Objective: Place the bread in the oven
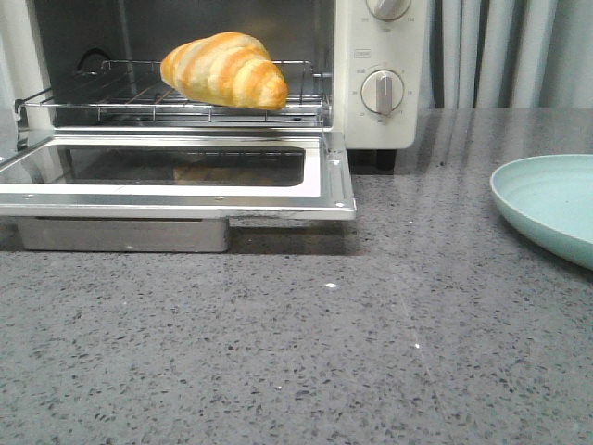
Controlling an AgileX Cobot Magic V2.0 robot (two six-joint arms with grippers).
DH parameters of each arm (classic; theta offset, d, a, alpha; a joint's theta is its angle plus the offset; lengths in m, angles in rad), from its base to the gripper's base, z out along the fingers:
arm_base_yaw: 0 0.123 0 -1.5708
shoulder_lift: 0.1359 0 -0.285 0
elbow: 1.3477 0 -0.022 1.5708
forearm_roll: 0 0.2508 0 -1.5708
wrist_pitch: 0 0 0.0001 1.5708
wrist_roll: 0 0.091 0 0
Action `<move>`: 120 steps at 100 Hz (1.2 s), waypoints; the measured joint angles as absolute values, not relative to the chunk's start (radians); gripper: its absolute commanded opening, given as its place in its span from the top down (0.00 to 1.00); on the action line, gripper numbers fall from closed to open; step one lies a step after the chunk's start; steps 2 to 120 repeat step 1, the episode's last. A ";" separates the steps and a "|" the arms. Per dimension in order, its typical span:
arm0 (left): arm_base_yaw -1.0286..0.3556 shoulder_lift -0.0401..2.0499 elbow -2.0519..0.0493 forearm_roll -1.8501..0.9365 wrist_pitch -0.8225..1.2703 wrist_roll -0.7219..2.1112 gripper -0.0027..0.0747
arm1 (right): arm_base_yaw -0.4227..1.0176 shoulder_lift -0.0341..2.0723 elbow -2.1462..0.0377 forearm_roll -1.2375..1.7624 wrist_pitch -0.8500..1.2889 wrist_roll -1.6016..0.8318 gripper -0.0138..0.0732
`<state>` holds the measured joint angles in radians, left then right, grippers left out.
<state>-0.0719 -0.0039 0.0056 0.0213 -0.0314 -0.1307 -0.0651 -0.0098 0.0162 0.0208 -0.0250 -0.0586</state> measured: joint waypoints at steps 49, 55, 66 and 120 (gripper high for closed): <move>-0.072 -0.004 0.006 0.021 -0.031 -0.131 0.99 | -0.065 -0.010 0.016 0.021 -0.025 -0.059 0.91; -0.072 -0.004 0.006 0.021 -0.031 -0.131 0.99 | -0.065 -0.010 0.016 0.021 -0.025 -0.059 0.91; -0.072 -0.004 0.006 0.021 -0.031 -0.131 0.99 | -0.065 -0.010 0.016 0.021 -0.025 -0.059 0.91; -0.072 -0.004 0.006 0.021 -0.031 -0.131 0.99 | -0.065 -0.010 0.016 0.021 -0.025 -0.059 0.91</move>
